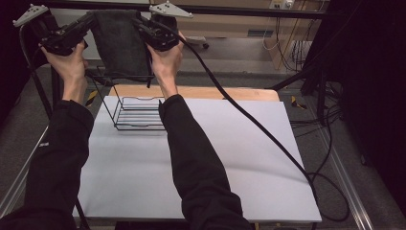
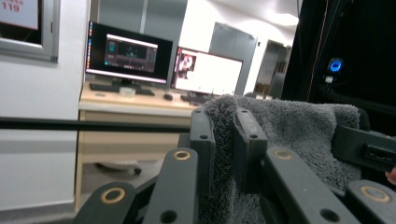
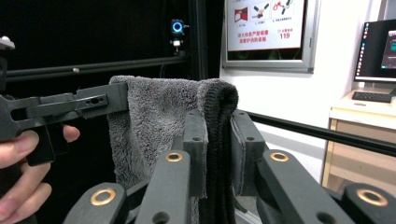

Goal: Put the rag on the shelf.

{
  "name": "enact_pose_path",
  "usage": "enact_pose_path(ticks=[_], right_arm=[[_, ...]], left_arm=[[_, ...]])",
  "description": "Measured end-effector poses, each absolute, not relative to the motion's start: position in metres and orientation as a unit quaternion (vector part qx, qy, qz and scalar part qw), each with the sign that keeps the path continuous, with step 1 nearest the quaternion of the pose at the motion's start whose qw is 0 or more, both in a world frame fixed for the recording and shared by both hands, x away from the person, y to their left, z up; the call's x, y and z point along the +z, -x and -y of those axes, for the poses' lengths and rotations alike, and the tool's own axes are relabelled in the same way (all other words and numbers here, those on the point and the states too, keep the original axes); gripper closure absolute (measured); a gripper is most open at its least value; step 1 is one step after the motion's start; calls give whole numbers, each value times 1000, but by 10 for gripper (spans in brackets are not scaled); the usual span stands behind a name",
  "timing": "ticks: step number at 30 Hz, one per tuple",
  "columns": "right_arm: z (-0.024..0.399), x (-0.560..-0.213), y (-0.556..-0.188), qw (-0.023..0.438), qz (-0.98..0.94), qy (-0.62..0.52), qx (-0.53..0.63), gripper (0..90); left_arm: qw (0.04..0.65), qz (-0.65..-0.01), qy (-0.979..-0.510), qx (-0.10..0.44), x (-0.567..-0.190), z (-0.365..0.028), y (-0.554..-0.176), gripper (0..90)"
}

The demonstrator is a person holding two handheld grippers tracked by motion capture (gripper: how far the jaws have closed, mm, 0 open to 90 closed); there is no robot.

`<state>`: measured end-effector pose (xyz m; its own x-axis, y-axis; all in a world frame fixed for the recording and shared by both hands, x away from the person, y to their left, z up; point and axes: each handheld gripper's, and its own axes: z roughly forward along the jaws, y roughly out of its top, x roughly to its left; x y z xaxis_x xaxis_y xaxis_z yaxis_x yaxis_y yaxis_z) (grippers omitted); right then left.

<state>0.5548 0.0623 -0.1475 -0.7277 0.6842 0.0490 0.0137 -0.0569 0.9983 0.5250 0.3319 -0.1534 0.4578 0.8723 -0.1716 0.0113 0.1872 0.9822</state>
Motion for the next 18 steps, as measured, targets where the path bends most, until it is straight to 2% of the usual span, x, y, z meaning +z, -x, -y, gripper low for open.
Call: enact_pose_path(ticks=[18], right_arm=[[-59, -177, -545, 237, -658, -278, 658, 791]], left_arm=[[649, -393, -570, 316, -180, -337, -504, 794]])
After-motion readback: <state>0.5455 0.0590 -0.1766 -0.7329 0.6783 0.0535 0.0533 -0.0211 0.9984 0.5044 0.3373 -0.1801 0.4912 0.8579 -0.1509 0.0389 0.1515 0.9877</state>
